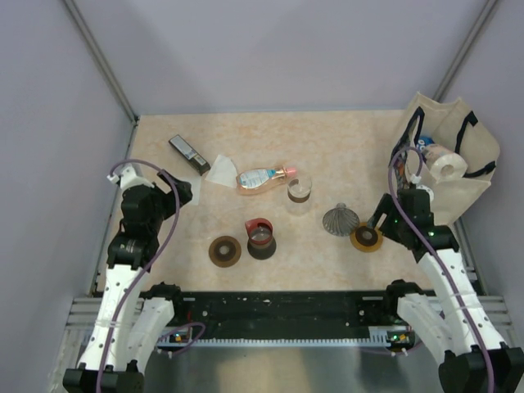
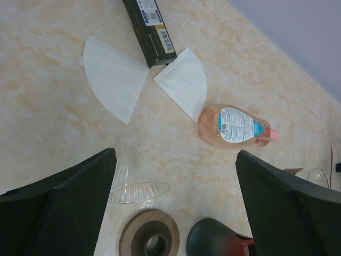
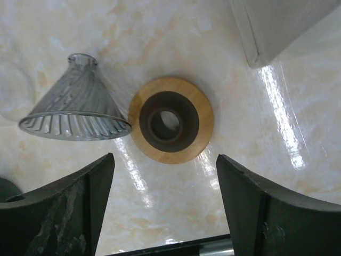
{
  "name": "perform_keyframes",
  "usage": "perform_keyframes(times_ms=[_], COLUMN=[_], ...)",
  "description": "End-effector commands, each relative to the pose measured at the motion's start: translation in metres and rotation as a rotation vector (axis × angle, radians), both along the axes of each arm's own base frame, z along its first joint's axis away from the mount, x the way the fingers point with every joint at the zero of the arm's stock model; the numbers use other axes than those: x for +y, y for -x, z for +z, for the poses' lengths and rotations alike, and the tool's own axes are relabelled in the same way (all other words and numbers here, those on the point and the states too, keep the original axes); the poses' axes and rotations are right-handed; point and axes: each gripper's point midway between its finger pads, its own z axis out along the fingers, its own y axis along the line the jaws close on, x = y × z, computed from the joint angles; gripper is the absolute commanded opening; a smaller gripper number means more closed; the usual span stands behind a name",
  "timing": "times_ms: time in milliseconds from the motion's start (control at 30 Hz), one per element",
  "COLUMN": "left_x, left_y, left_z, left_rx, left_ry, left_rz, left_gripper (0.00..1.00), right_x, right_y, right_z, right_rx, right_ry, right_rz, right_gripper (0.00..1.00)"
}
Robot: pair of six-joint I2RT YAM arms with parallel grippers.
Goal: Place the coffee filter in the dripper
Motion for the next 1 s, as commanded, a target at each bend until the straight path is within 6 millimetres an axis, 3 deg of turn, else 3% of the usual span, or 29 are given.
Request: perform_keyframes(times_ms=[0,333,967], left_x=[0.002,0.002,0.005], left_y=[-0.002,-0.001,-0.003], left_z=[0.008,0.006,0.0], left_rx=[-0.046,-0.04,-0.022], left_ry=[-0.012,-0.012,-0.017], left_rz=[0.003,0.005,0.019], left_gripper=[0.99,0.99,0.99], right_x=[-0.009,-0.015,-0.006], right_y=[0.003,-0.004,-0.008], right_z=[-0.016,-0.053,-0.091], right_rx=[0.076,0.101,0.157], right_ry=[0.009,0.009,-0.009], right_rz=[-0.09,-0.163,-0.151], right_gripper=[0.75,0.53,0.38])
